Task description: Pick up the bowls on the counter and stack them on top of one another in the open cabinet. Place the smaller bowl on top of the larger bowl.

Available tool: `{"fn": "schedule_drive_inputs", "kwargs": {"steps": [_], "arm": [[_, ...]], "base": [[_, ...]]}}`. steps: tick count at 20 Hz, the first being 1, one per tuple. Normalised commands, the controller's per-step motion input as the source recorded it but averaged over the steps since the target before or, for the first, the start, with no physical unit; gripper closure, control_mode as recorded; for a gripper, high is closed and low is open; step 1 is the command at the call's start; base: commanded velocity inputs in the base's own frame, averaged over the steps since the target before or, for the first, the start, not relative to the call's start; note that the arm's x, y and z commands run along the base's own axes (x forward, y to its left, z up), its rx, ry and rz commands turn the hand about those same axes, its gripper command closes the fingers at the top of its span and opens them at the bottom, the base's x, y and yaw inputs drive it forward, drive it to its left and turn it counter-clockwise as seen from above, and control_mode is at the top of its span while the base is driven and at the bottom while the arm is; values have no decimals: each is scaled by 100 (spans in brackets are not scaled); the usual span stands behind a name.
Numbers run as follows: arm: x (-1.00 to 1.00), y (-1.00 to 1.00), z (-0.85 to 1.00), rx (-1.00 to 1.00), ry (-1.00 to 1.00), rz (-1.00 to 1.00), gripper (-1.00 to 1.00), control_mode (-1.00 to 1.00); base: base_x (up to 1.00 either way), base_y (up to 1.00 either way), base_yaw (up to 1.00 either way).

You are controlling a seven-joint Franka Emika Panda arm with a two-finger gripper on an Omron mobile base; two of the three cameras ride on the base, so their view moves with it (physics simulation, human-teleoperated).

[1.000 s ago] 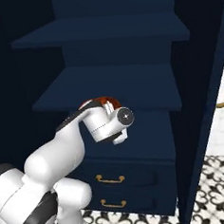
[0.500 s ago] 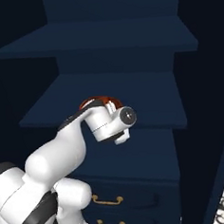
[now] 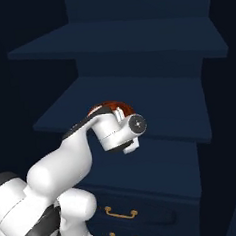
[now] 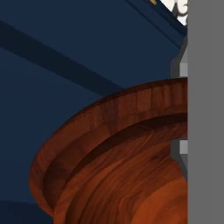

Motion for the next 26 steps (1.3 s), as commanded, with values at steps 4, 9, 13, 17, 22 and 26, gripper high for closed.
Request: {"fn": "schedule_drive_inputs", "kwargs": {"steps": [4,9,13,17,22,26], "arm": [[0,0,0,0,0,0,100,100],[-8,0,0,0,-2,1,100,-100],[28,0,0,0,-13,-3,100,-100],[65,-1,2,1,-6,-8,100,-100],[69,-5,1,3,7,-2,100,-100],[59,-6,0,0,11,0,100,-100]], "base": [[-1,0,22],[-2,0,6],[0,0,0],[0,0,0],[0,0,0],[0,0,0]]}}
